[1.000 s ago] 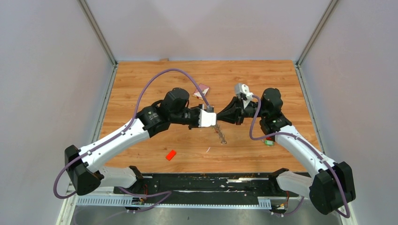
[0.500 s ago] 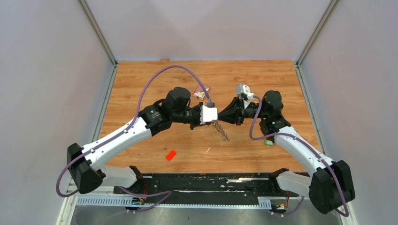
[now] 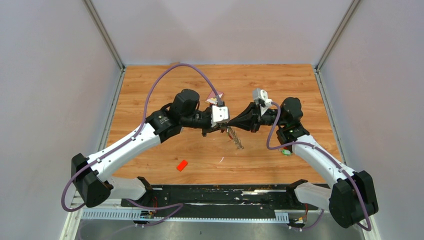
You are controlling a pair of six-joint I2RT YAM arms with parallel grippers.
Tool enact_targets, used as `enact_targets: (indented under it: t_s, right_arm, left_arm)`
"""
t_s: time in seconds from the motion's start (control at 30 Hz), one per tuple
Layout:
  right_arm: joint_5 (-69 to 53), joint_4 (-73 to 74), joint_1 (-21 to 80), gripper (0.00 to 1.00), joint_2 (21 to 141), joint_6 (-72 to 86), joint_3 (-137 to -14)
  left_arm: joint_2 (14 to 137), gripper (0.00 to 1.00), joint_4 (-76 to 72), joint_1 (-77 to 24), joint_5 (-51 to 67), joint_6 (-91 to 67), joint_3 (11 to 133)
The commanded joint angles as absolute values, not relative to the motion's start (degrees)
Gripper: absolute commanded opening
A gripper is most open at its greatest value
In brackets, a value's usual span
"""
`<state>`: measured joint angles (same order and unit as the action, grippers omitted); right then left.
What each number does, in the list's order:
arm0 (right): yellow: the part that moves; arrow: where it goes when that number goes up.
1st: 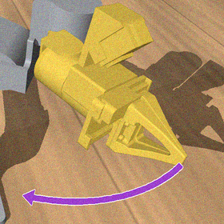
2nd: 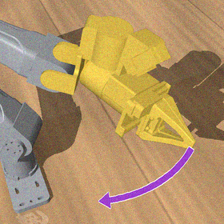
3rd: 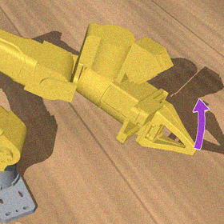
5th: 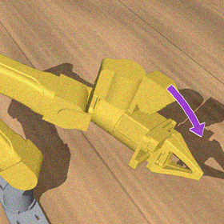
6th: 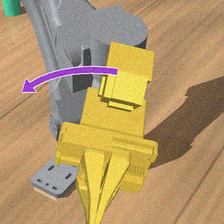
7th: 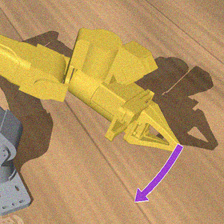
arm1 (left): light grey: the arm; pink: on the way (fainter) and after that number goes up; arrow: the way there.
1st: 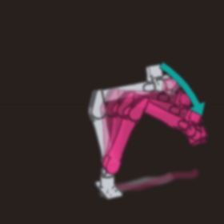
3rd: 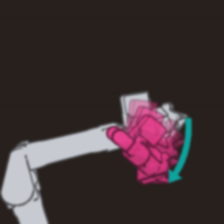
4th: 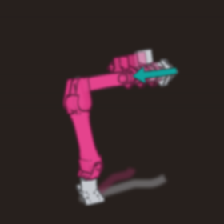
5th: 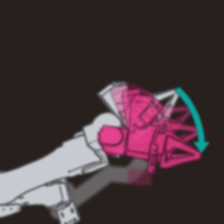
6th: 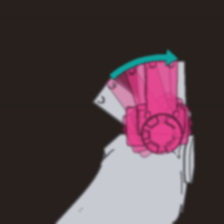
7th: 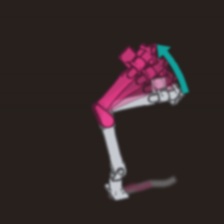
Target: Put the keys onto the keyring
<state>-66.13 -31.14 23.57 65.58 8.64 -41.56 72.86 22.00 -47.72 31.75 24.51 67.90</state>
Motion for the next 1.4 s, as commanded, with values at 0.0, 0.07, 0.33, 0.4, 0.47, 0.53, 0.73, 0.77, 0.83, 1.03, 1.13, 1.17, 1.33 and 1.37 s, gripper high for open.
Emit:
enact_targets:
  t_s: [0.0,0.07,0.33,0.4,0.47,0.53,0.73,0.77,0.83,1.03,1.13,1.17,1.33,1.37]
  right_arm:
    - [-64.9,-30.8,24.3,0.0,65.4,5.5,-42.5]
    - [-64.6,-29.1,24.2,0.0,65.3,4.0,-42.9]
    - [-63.8,-27.2,24.2,0.0,65.6,2.4,-43.2]
    - [-63.7,-26.9,24.2,0.0,65.5,2.1,-43.2]
    - [-63.6,-26.8,24.2,0.0,65.4,2.0,-43.2]
    - [-63.6,-26.6,24.2,0.0,65.3,1.7,-43.2]
    - [-63.5,-25.8,24.3,0.0,65.4,0.5,-43.1]
    - [-63.5,-25.6,24.3,0.0,65.4,0.4,-43.1]
    - [-63.3,-24.9,24.2,0.0,65.3,0.3,-43.2]
    - [-62.6,-17.2,24.2,0.04,64.5,-8.0,-44.7]
    - [-62.2,-11.3,24.2,0.13,64.0,-14.2,-46.4]
    - [-62.2,-9.5,24.2,0.16,63.8,-15.8,-46.8]
    - [-62.3,-7.2,24.2,0.32,63.3,-18.0,-47.1]
    - [-62.4,-7.2,24.2,0.34,63.4,-17.9,-47.2]
  left_arm:
    - [71.9,0.16,17.2,-47.7,35.8,23.3,68.9]
    - [71.2,0.19,17.9,-47.6,35.3,24.1,68.7]
    - [71.1,0.2,17.8,-47.5,36.5,23.8,68.5]
    - [71.6,0.2,17.5,-47.5,36.6,23.1,68.4]
    - [72.1,0.19,17.2,-47.5,36.6,22.6,68.4]
    - [72.4,0.16,16.8,-47.5,36.6,22.0,68.4]
    - [73.3,0.04,16.4,-47.5,36.1,20.9,68.9]
    - [73.5,0.0,16.4,-47.5,36.1,20.7,69.1]
    - [73.7,0.0,16.7,-47.5,35.9,20.6,69.3]
    - [73.7,0.0,21.0,-47.5,32.6,22.0,71.0]
    - [74.9,0.0,28.9,-47.5,28.8,24.6,74.9]
    - [75.7,0.0,32.0,-47.5,27.3,25.5,76.8]
    - [79.7,0.0,45.6,-47.9,20.7,28.4,85.4]
    - [80.3,0.0,47.5,-48.2,19.2,28.6,86.8]
